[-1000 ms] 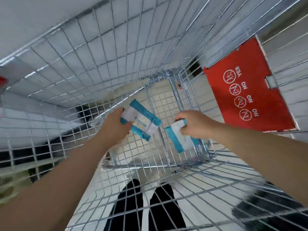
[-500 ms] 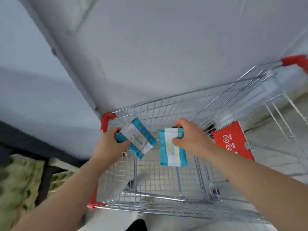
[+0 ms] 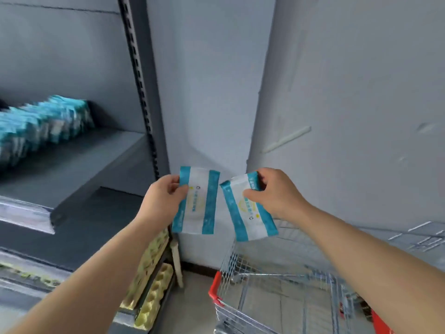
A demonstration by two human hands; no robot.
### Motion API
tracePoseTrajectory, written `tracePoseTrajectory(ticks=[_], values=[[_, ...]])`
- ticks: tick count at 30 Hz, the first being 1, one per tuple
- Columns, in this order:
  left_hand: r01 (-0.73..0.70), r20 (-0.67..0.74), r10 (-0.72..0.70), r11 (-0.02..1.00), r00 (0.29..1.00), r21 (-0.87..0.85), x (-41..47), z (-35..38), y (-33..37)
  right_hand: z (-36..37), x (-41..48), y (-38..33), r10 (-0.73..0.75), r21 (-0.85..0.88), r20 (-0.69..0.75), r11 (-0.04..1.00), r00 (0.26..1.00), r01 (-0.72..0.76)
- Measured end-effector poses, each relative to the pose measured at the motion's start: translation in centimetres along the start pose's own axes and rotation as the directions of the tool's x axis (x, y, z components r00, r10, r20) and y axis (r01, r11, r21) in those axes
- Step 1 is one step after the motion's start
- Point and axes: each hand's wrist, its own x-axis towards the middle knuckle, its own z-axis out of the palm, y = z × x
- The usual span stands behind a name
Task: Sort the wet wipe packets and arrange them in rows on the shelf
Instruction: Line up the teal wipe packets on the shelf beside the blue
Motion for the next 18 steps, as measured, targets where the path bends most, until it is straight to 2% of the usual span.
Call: tracePoseTrajectory(ticks=[3, 6, 9, 11, 14, 18], values=[[-0.021, -0.059, 0.020, 1.000, 0.998, -0.010, 0.2, -5.6, 0.8, 1.9, 1.0, -6.1, -0.064, 0.051, 0.028, 0.997, 0.998, 0.062], [-0.037, -0.106, 0.034, 0.999, 0.994, -0.022, 0.6, -11.3, 0.9, 4.5, 2.0, -12.1, -0.138, 0.029, 0.059, 0.990, 0.989, 0.137], [-0.064, -0.118, 0.061, 0.998, 0.991, -0.027, 1.5, -17.5, 1.1, 7.3, 3.0, -17.6, -0.143, 0.069, 0.058, 0.988, 0.988, 0.139], [-0.052, -0.088, 0.048, 0.998, 0.995, -0.039, 2.1, -21.8, 1.0, 9.1, 3.6, -21.0, -0.106, 0.134, 0.029, 0.986, 0.994, 0.102], [0.004, 0.031, -0.001, 0.995, 1.000, -0.097, 3.1, -27.8, 0.4, 11.7, 4.6, -25.7, -0.016, 0.293, 0.005, 0.956, 1.000, 0.014], [0.028, 0.088, -0.026, 0.999, 0.996, -0.031, 4.8, -34.1, -1.0, 15.4, 5.8, -29.4, 0.064, 0.437, 0.113, 0.893, 0.992, -0.108]])
